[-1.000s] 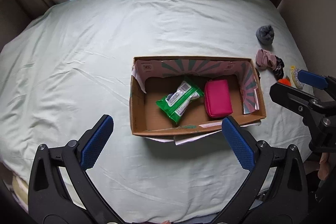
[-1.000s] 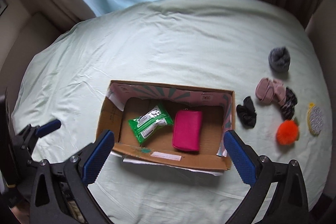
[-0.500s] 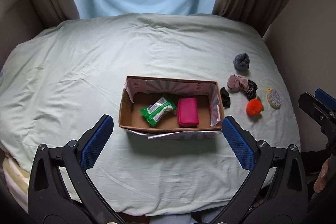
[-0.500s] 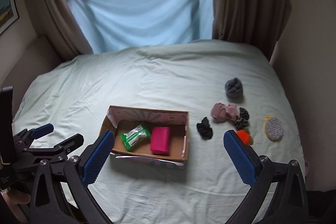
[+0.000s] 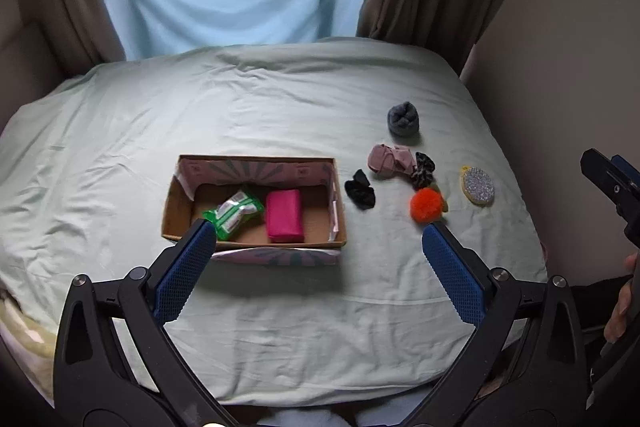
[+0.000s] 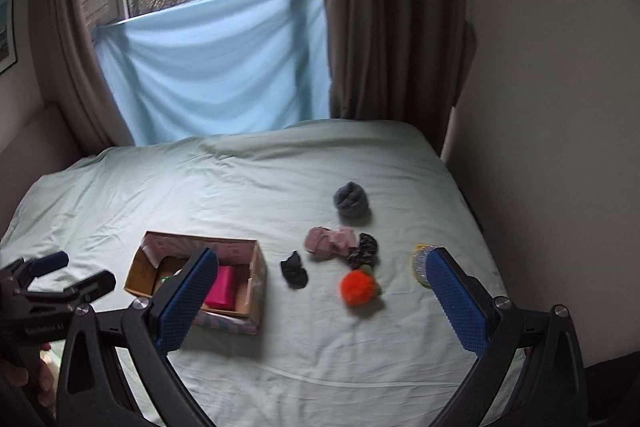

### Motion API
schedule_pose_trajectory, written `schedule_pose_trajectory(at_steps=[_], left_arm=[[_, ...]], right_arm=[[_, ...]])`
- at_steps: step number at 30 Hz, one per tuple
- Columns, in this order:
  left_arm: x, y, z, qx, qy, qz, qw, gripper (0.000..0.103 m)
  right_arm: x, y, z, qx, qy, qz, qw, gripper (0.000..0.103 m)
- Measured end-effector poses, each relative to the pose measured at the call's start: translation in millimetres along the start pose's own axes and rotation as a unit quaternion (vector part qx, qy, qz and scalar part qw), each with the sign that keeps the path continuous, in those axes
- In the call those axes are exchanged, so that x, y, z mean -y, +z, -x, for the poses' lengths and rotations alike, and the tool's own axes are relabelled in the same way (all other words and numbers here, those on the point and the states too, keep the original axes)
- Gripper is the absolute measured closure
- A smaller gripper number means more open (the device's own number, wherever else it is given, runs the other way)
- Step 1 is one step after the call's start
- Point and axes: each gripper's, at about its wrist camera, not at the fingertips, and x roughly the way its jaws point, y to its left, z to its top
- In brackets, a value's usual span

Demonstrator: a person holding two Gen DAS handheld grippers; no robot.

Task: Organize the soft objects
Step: 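Withdraw both tools from the box toward the remaining items, then grasp the orange pompom with the left tool while the right tool grasps the glittery sponge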

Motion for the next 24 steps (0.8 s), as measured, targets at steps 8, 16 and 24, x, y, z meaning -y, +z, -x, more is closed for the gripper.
schedule_pose_trajectory(at_steps=[8,16,24], left_arm=[[82.7,-0.3,-26.1,-0.004,-0.015,-0.007,0.9999,0.0],[157.7,9.6,-103.3,-0.014,-0.028,-0.009,0.9995,0.0],[212.4,-2.6,-216.5,-0.034,-0.032,-0.001,0.9989,0.0]], right_arm=[[76.0,-7.8,-16.8,-0.008,-0.015,-0.009,1.0,0.0],[142.2,-20.9,-84.3,-0.03,-0.025,-0.003,0.999,0.0],[191.3,-40.6,-191.4,-0.035,-0.015,0.005,0.999,0.0]])
